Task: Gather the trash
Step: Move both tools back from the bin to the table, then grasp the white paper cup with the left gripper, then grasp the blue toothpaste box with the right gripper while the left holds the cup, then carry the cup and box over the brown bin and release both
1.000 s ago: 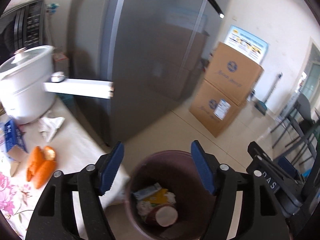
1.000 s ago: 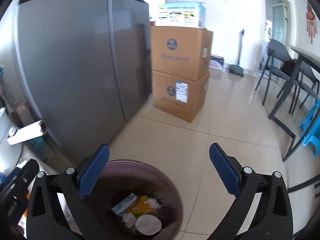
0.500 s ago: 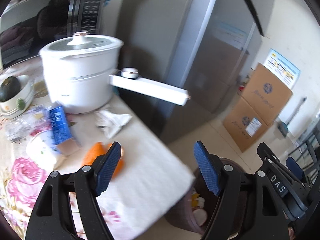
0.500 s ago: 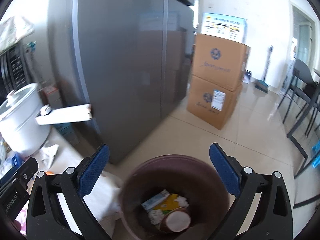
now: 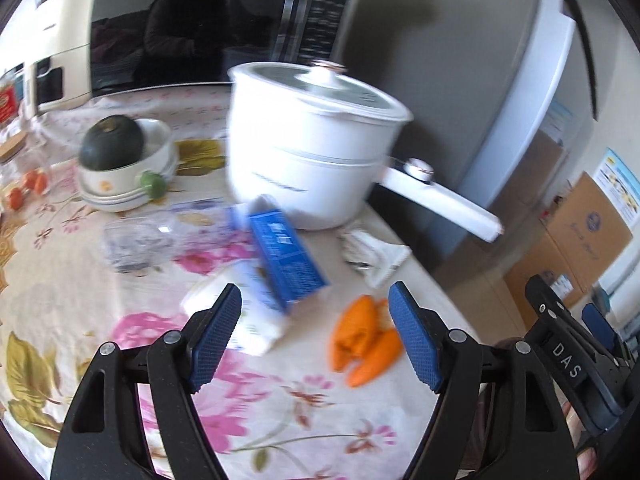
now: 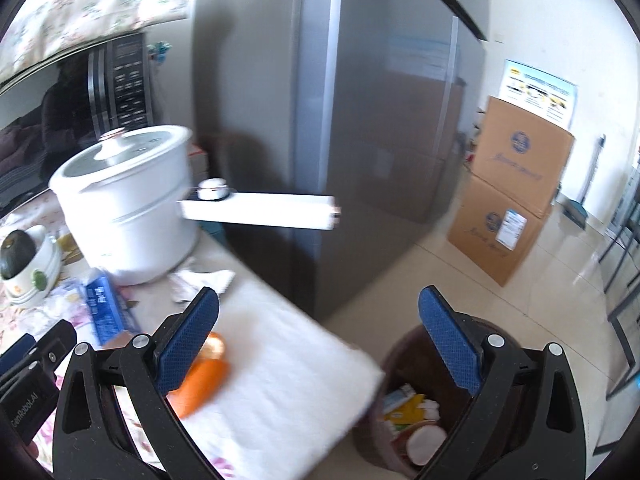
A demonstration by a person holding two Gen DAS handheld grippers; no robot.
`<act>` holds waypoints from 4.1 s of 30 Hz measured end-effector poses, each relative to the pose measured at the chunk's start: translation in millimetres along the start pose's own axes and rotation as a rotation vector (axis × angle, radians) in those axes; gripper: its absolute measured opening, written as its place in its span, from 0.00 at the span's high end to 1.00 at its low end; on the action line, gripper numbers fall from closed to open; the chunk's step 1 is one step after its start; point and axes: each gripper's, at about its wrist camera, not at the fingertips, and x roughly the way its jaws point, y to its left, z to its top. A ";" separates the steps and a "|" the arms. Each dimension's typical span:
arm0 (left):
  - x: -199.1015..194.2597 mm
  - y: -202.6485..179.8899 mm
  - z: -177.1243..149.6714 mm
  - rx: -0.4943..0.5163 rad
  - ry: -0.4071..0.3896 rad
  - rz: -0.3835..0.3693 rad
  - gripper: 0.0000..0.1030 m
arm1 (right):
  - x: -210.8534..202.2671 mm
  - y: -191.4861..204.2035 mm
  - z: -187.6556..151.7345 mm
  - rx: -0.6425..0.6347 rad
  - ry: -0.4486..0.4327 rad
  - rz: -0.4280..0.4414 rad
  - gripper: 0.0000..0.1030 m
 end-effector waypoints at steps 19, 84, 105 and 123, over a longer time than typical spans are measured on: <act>62.9 90.2 7.5 0.008 0.249 0.052 0.24 | 21.3 105.3 6.7 -0.126 0.066 0.190 0.07; -7.7 183.2 37.0 -0.035 0.130 0.033 0.69 | 103.4 246.1 -32.1 -0.344 0.318 0.391 0.64; -38.1 147.6 40.3 -0.102 -0.036 0.013 0.69 | -20.5 180.0 -10.9 -0.264 0.052 0.478 0.63; -57.0 31.3 16.2 -0.021 -0.080 -0.200 0.69 | -45.7 54.7 8.2 -0.141 -0.020 0.352 0.63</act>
